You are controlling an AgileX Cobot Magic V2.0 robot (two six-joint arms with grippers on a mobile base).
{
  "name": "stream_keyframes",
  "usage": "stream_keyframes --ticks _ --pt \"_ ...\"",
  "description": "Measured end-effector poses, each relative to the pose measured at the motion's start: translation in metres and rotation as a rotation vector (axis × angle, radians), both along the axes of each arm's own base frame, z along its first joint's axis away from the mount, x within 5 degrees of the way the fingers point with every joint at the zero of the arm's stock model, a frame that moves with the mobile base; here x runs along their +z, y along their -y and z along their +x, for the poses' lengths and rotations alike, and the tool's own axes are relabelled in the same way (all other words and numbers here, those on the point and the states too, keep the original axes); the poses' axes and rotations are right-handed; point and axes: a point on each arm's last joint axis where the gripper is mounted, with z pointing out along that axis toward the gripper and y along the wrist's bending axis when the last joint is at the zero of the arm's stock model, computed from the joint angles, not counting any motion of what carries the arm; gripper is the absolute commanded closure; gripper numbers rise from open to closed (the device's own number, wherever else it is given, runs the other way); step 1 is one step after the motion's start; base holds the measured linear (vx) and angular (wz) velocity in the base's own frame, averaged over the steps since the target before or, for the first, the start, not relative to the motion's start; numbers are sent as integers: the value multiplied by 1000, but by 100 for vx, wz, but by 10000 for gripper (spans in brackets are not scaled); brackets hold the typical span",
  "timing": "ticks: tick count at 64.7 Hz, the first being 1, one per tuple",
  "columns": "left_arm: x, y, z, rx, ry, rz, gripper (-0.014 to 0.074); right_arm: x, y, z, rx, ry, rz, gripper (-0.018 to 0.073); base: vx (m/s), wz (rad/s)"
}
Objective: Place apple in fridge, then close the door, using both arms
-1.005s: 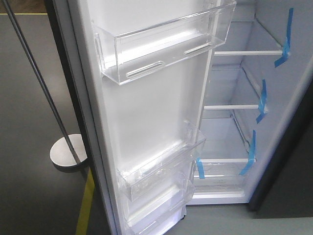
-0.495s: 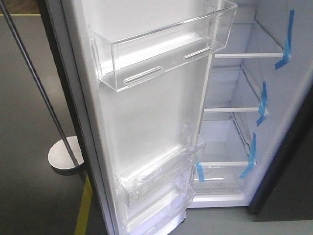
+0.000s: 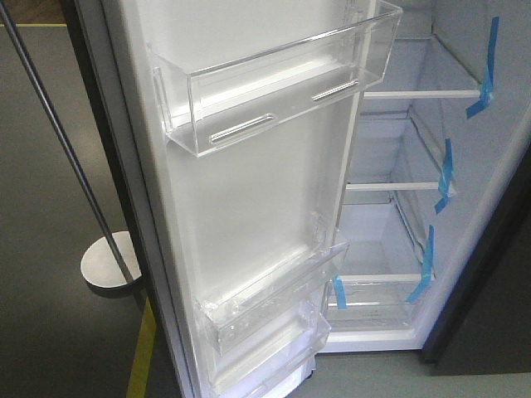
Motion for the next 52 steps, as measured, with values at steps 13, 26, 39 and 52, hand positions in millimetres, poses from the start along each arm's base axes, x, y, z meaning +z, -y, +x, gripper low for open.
stream_keyframes --ticks 13,26,39,52 --pt "0 0 0 0 0 0 602 0 0 0 0 0 0 314 0 0" --pt "0 0 0 0 0 0 602 0 0 0 0 0 0 314 0 0" --pt "0 0 0 0 0 0 602 0 0 0 0 0 0 314 0 0" --pt "0 0 0 0 0 0 602 0 -1 0 1 4 15 314 0 0"
